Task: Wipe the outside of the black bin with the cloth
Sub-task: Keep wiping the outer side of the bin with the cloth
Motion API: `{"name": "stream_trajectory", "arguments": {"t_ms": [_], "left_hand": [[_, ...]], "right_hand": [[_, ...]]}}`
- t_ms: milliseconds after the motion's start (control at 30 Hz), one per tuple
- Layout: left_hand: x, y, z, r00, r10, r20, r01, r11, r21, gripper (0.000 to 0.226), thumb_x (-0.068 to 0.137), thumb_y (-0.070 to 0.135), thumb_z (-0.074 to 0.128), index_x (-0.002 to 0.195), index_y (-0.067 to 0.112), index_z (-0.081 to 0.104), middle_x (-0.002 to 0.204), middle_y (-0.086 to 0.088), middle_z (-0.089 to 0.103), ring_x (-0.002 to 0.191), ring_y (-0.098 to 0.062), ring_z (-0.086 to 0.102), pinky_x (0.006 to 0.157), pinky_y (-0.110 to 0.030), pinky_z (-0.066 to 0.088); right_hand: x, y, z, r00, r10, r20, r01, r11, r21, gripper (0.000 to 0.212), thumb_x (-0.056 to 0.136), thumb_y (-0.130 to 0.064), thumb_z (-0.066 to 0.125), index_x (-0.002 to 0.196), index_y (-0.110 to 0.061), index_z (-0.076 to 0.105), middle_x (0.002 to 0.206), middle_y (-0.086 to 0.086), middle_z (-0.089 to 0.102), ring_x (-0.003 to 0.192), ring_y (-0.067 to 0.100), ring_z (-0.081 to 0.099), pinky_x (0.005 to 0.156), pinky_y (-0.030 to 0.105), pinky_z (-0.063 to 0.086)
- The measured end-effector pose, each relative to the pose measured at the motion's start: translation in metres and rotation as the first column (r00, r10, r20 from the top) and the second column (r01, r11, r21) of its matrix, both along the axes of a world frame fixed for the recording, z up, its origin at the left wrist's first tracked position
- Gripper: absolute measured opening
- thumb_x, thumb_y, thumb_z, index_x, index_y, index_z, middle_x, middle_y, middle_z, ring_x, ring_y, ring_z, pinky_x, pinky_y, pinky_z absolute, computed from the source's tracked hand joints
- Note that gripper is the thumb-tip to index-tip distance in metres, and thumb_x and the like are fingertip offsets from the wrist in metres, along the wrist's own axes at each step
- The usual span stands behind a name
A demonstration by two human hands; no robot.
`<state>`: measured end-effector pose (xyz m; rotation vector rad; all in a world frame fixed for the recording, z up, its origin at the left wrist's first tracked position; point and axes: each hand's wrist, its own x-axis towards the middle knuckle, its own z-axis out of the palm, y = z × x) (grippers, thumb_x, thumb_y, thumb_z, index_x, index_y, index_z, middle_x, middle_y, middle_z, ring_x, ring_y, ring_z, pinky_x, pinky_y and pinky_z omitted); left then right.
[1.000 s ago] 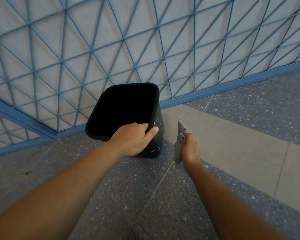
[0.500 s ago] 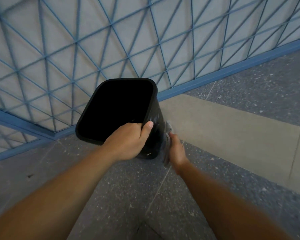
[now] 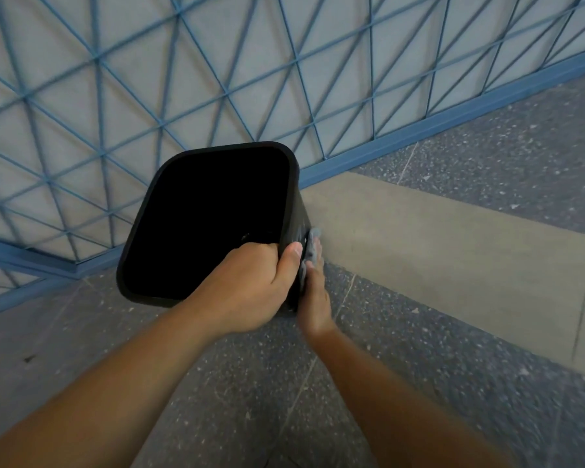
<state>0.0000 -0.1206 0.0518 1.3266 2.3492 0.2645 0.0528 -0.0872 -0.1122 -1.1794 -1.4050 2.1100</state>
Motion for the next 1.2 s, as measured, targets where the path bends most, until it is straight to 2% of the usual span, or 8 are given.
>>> {"name": "stream_trajectory", "arguments": {"t_ms": [133,233,467,567,700,800,1033,1200], "left_hand": [[0.000,0.002,0.000,0.999,0.030,0.014,-0.030,1.000,0.003,0.054,0.103,0.044,0.031,0.061,0.018,0.052,0.050,-0.001,0.050,0.044,-0.015,0.049,0.052,-0.037,0.044],[0.001,0.002,0.001,0.999,0.034,0.018,-0.035,0.999,0.007,0.054,0.103,0.044,0.031,0.060,0.018,0.052,0.048,-0.002,0.050,0.041,-0.016,0.048,0.050,-0.037,0.045],[0.004,0.002,0.001,0.998,0.068,-0.006,-0.068,0.998,0.004,0.056,0.104,0.044,0.031,0.062,0.014,0.054,0.049,-0.004,0.052,0.042,-0.016,0.048,0.048,-0.035,0.043],[0.004,0.003,0.002,0.997,0.071,0.011,-0.072,0.997,0.010,0.058,0.103,0.045,0.031,0.061,0.012,0.054,0.048,-0.004,0.050,0.041,-0.016,0.046,0.048,-0.039,0.044],[0.005,0.003,0.002,0.998,0.068,-0.005,-0.068,0.997,0.028,0.058,0.104,0.043,0.031,0.062,0.011,0.054,0.053,-0.009,0.055,0.047,-0.022,0.054,0.054,-0.044,0.049],[0.004,0.001,0.001,0.998,0.065,-0.008,-0.065,0.997,0.050,0.058,0.103,0.044,0.030,0.064,0.010,0.055,0.055,-0.010,0.056,0.050,-0.021,0.055,0.058,-0.045,0.049],[0.002,0.001,0.000,0.998,0.058,0.005,-0.058,0.996,0.067,0.059,0.104,0.046,0.027,0.068,0.012,0.058,0.058,-0.009,0.058,0.055,-0.022,0.059,0.064,-0.047,0.051],[0.004,0.001,0.003,0.998,0.052,0.024,-0.053,0.996,0.070,0.056,0.104,0.043,0.028,0.065,0.014,0.055,0.056,-0.007,0.056,0.054,-0.021,0.058,0.062,-0.047,0.050]], "right_hand": [[-0.029,0.027,-0.050,0.994,-0.014,-0.113,0.007,0.998,-0.061,0.092,0.089,-0.087,0.043,0.163,-0.032,0.038,0.171,-0.002,0.038,0.162,0.023,0.028,0.134,0.054,0.019],[-0.021,0.004,-0.052,0.991,-0.019,-0.136,0.013,0.999,-0.042,0.083,0.096,-0.078,0.036,0.164,-0.031,0.034,0.172,0.001,0.035,0.163,0.024,0.026,0.133,0.056,0.019],[-0.029,0.019,-0.059,0.993,-0.048,-0.110,0.029,0.986,-0.162,0.105,0.078,-0.098,0.037,0.162,-0.035,0.039,0.171,-0.002,0.038,0.162,0.020,0.028,0.133,0.055,0.020],[-0.026,-0.003,-0.071,0.977,-0.024,-0.212,0.003,0.995,-0.101,0.099,0.083,-0.094,0.035,0.163,-0.035,0.034,0.173,-0.002,0.034,0.163,0.019,0.024,0.134,0.058,0.016],[-0.025,0.009,-0.065,0.985,-0.004,-0.174,-0.012,0.996,-0.092,0.110,0.077,-0.102,0.036,0.165,-0.035,0.031,0.174,-0.003,0.032,0.163,0.018,0.023,0.134,0.056,0.016],[-0.024,0.024,-0.031,0.996,-0.007,-0.090,-0.001,0.996,-0.087,0.105,0.083,-0.086,0.028,0.166,-0.022,0.030,0.174,0.003,0.030,0.163,0.022,0.024,0.134,0.051,0.019],[-0.024,0.026,-0.037,0.992,-0.045,-0.118,0.028,0.990,-0.136,0.117,0.073,-0.096,0.035,0.165,-0.023,0.034,0.173,0.003,0.033,0.162,0.019,0.028,0.134,0.051,0.020],[-0.017,0.010,-0.016,0.988,-0.042,-0.147,0.034,0.998,-0.056,0.103,0.081,-0.083,0.028,0.166,-0.024,0.033,0.173,0.003,0.033,0.163,0.019,0.025,0.134,0.052,0.019]]}}
